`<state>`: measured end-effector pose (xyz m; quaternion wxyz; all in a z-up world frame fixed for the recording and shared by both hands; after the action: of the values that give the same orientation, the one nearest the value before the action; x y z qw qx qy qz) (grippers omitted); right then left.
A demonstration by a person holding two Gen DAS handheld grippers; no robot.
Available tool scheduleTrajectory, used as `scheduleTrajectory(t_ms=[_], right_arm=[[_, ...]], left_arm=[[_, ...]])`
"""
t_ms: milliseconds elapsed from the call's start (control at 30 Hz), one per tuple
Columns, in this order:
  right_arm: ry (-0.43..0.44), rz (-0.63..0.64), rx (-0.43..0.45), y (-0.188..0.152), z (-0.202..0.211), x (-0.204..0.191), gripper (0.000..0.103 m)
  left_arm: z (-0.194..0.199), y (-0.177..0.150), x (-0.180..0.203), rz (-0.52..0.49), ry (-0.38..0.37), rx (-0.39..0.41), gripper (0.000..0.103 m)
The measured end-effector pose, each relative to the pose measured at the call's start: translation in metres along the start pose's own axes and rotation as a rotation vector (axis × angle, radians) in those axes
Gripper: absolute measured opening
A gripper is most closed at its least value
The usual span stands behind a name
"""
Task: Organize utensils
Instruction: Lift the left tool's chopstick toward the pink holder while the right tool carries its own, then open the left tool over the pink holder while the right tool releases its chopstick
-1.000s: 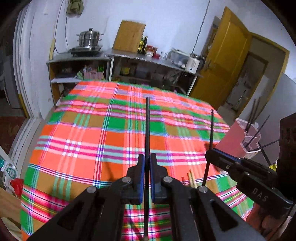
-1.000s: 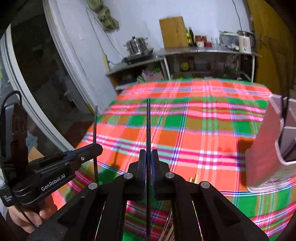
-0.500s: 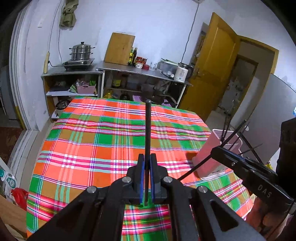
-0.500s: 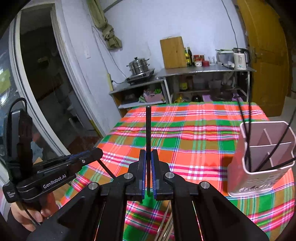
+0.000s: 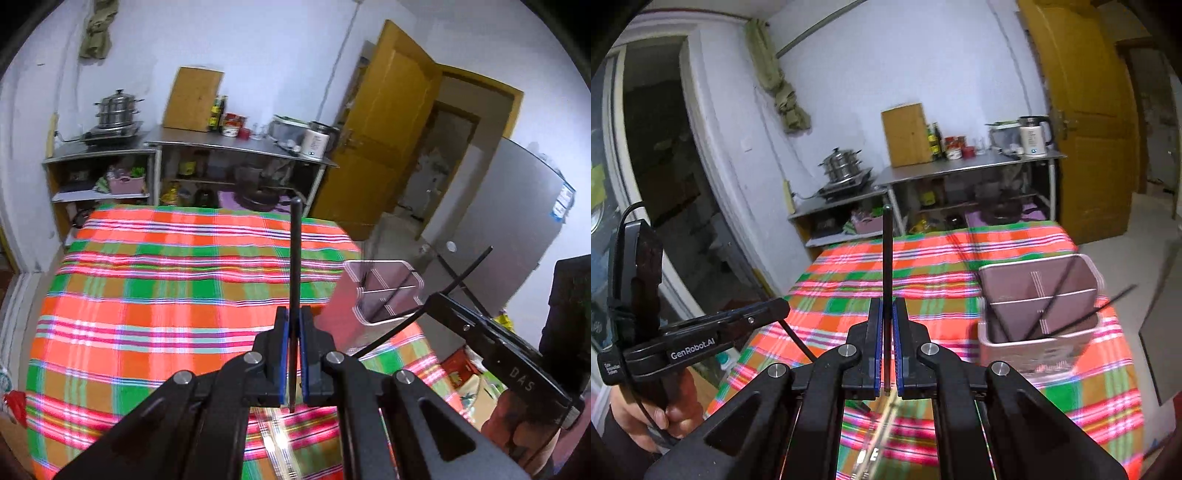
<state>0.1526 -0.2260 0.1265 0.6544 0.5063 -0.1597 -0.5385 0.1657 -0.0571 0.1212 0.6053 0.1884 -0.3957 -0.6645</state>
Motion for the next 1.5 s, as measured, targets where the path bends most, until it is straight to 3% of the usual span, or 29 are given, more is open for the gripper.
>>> scheduleTrajectory(t_ms=[433, 733, 1500], right_arm=[[-0.117, -0.036, 0.124, 0.036, 0.059, 0.051, 0.005], [-0.161, -0.042, 0.174, 0.061, 0.062, 0.075, 0.005], [-0.185, -0.092, 0.005, 0.019, -0.009, 0.117, 0.006]], left_arm=[[-0.009, 0.044, 0.088, -0.072, -0.128, 0.072, 0.006], [-0.030, 0.077, 0.110, -0.071, -0.152, 0.112, 0.006], [-0.118, 0.025, 0.099, -0.065, -0.090, -0.030, 0.006]])
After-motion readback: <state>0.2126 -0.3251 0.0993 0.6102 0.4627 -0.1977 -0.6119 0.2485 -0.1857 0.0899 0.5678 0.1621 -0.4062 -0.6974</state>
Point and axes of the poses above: each gripper's, at about its wrist camera, not at the fingertips, and z roughly against the way its jaws point, x to its right, y to its top, the point moved 4 cm from there along -z, roughly the way its jaws point, and after that the axes turned 8 degrees about y, right-handed, at the moved point
